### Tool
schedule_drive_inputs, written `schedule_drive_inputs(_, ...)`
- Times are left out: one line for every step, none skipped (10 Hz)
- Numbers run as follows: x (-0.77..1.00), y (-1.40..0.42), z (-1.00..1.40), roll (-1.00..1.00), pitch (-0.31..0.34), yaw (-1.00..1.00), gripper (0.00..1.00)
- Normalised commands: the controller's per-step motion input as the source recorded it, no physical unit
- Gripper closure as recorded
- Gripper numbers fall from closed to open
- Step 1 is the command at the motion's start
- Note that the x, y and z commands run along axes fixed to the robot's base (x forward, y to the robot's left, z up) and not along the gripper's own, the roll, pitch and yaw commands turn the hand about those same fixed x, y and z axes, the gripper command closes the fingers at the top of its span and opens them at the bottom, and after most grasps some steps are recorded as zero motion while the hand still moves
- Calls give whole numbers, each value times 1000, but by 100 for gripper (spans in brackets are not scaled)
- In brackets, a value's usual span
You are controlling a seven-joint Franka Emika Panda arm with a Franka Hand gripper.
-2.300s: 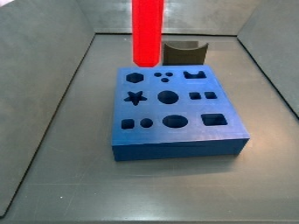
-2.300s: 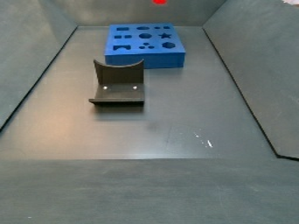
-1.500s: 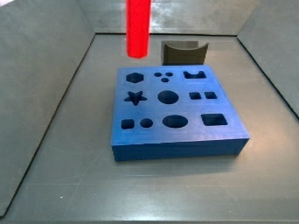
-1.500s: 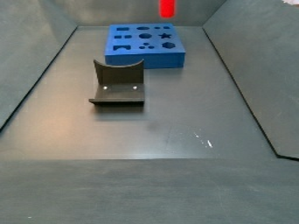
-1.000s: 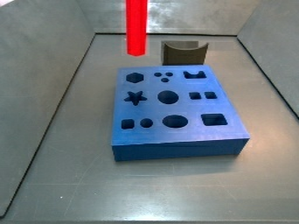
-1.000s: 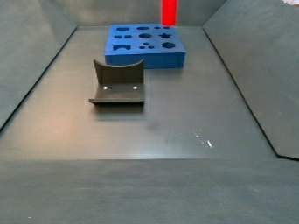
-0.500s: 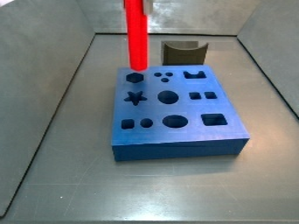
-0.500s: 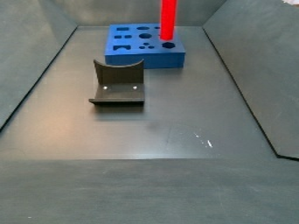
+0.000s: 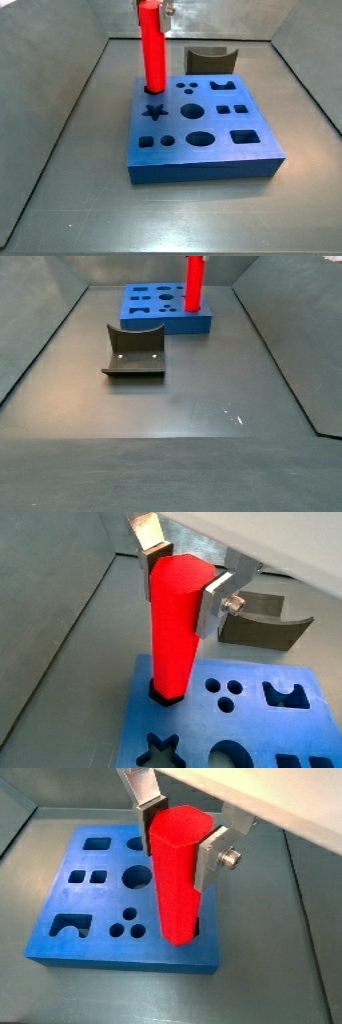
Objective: Insert the hexagon object.
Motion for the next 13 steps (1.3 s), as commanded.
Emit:
schedule_drive_inputs(-131,-69,-29,-139,-84,94,100)
schedule_drive_inputs(-143,-100,-23,-126,-96,169,100)
schedule_drive_inputs(-20,-120,-77,-37,-53,354,100)
schedule_drive_inputs(0,-140,-114,-56,-16,311,100)
schedule_drive_inputs(0,-134,-100,-89,-21,289,100)
schedule_drive_inputs(0,-51,-160,-100,-27,260,100)
schedule_drive_inputs(0,49,-286,-157,-47,60,100)
schedule_drive_inputs(0,297,-286,-151,-23,-266,100)
schedule_drive_inputs(-9,314,-286,-159,-19,-494,100)
schedule_drive_inputs(0,317,-314,-189,-40,-457,100)
schedule_drive_inputs(0,169,-357,-139,-50,-300,100)
schedule_drive_inputs(0,43,-351,-84,-33,-169,100)
schedule_drive_inputs(14,0,-371,-64,-10,-166,100)
